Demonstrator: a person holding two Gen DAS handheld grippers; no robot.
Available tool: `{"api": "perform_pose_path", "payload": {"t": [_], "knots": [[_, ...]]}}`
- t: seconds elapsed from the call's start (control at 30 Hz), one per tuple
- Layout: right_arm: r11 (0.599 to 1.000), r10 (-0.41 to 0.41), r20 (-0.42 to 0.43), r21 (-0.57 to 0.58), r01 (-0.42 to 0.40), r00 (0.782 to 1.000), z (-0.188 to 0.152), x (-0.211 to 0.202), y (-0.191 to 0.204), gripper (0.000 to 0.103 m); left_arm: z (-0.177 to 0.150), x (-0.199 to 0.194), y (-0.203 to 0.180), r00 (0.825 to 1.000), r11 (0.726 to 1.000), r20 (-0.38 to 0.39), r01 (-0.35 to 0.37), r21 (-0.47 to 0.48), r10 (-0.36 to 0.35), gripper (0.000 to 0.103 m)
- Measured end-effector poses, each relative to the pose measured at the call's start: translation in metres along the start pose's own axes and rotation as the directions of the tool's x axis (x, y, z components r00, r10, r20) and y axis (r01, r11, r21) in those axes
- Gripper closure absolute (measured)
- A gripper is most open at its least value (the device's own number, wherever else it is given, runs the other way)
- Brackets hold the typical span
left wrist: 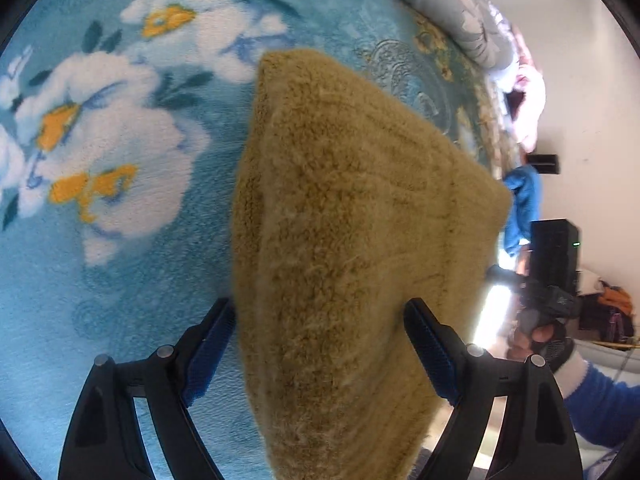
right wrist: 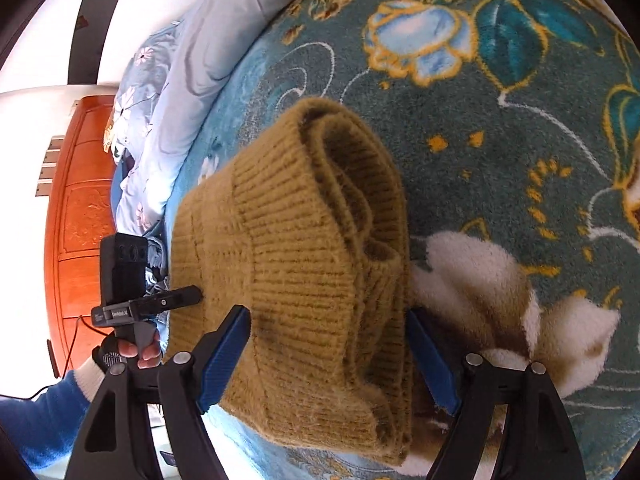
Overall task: Fold clothes
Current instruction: 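Pinch the rolled sweater edge with both grippers and lift it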
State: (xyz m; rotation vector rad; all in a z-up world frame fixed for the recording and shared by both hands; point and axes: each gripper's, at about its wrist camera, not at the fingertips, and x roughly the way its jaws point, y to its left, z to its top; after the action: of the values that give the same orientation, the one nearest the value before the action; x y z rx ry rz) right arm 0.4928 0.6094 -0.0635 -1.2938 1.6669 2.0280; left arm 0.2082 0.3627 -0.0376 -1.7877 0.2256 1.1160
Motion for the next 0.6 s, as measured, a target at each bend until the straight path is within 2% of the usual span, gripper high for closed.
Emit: {"api": "perform_pose_path", "payload": {"t": [0.17,0.27,0.33,0.4,0.53,0.57,0.6], "knots": [[1.000,0.014,-0.015,-0.021,-0.014,1.000,0.000,0.007,0.011,0.025,-0.003,0.008,-0.007,1.000,0.999,-0.018,0.026,0.028,-0.026,0.017],[0.999,0.021,-0.035,-0.025,-0.022,0.999,-0.002,0.008,0.015,0.036,0.000,0.008,-0.007,0.999,0.999,-0.010,0.037,0.019,-0.037,0.019],[1.000,0.025,-0.028,0.006,-0.025,0.999,-0.001,0.010,0.010,0.041,0.003,0.007,-0.004,0.999,0.999,-0.001,0.041,0.005,-0.041,0.029],[0.998,0.045,-0.015,0.044,-0.044,0.999,-0.002,0.010,0.005,0.047,0.004,0.003,0.004,0.998,0.998,0.010,0.058,-0.020,-0.058,0.048],[0.999,0.044,-0.026,0.033,-0.043,0.999,-0.003,0.012,0.013,0.055,0.000,-0.001,0.007,0.995,0.994,0.044,0.090,-0.056,-0.087,0.062],[0.999,0.034,-0.028,0.024,-0.033,0.999,-0.002,0.012,0.017,0.057,-0.002,-0.003,0.003,0.994,0.994,0.057,0.097,-0.050,-0.094,0.069],[1.000,0.026,-0.029,0.014,-0.026,0.999,-0.001,0.013,0.022,0.060,-0.004,-0.006,-0.001,0.992,0.993,0.071,0.110,-0.046,-0.107,0.070]]}}
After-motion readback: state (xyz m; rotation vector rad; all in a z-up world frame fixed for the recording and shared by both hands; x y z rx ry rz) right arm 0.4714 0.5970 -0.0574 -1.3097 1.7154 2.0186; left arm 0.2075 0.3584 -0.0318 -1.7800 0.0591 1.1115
